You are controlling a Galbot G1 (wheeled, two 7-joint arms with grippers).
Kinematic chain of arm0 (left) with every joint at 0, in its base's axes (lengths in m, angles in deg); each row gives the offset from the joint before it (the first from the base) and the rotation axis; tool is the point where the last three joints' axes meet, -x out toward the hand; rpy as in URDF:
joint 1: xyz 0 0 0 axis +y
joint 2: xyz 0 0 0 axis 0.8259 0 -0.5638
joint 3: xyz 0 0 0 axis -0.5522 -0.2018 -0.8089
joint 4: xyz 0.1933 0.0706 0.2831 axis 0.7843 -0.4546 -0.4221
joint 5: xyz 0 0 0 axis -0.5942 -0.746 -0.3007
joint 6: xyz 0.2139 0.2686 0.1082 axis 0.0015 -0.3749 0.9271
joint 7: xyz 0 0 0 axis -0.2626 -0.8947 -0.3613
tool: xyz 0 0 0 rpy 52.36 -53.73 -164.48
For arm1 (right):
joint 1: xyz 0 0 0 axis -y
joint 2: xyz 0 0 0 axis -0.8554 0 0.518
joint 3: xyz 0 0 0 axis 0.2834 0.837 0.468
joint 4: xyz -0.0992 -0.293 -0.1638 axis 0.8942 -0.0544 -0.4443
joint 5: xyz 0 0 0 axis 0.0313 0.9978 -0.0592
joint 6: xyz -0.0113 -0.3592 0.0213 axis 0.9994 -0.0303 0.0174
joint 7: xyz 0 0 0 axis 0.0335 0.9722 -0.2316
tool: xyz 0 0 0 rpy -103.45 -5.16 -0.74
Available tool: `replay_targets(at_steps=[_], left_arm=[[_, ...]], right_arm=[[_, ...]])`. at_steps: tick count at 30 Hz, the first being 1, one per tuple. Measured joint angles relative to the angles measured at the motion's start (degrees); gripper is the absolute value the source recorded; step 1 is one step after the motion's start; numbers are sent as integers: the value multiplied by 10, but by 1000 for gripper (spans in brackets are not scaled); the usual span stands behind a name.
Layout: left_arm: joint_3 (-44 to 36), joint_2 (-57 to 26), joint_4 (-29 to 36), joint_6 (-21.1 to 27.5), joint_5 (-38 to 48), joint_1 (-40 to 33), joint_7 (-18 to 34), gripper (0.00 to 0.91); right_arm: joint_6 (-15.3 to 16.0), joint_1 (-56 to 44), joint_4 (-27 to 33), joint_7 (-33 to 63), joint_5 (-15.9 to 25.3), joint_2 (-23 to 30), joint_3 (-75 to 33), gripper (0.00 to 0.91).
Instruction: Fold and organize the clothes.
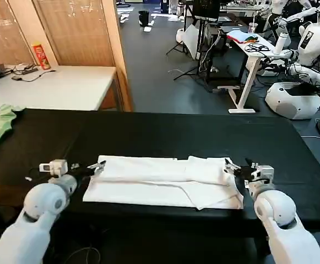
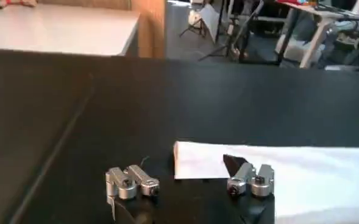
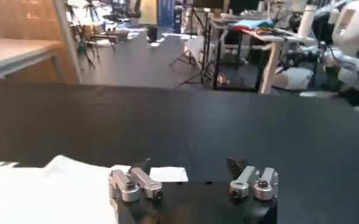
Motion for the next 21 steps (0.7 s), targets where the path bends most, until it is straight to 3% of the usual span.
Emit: replay_targets(at_steps=[4,5,6,7,8,9,12,15,21], left_arm=[[-7,17,-31,0,-5,-21,-1,878],[-8,19,-40,0,-5,-26,-2,878],[-8,21,-46,0,-5,-30,-4,848],[-8,22,-52,0,-5,-33,-6,722],[-8,23,-61,0,-5,-35,-10,634],[-8,24,-67,0,-5,-37,-12,380],[-8,26,-82,-3,-5,-42,-16,176],[-7,29,-95,-3,-8,-47,-16,49],[-11,34,-103,-25,-48,-44,-41,0]], right_arm=[[-2,20,30,3,1,18,9,858],[-3,23,37,3,1,23,10,731],[-3,26,41,3,2,27,11,663],[-4,27,45,3,2,32,11,351],[-5,29,47,3,3,35,12,234],[-6,30,51,3,3,38,12,88],[-8,32,57,3,5,44,11,49],[-12,30,62,1,13,49,10,39],[-32,19,58,10,42,65,10,29]])
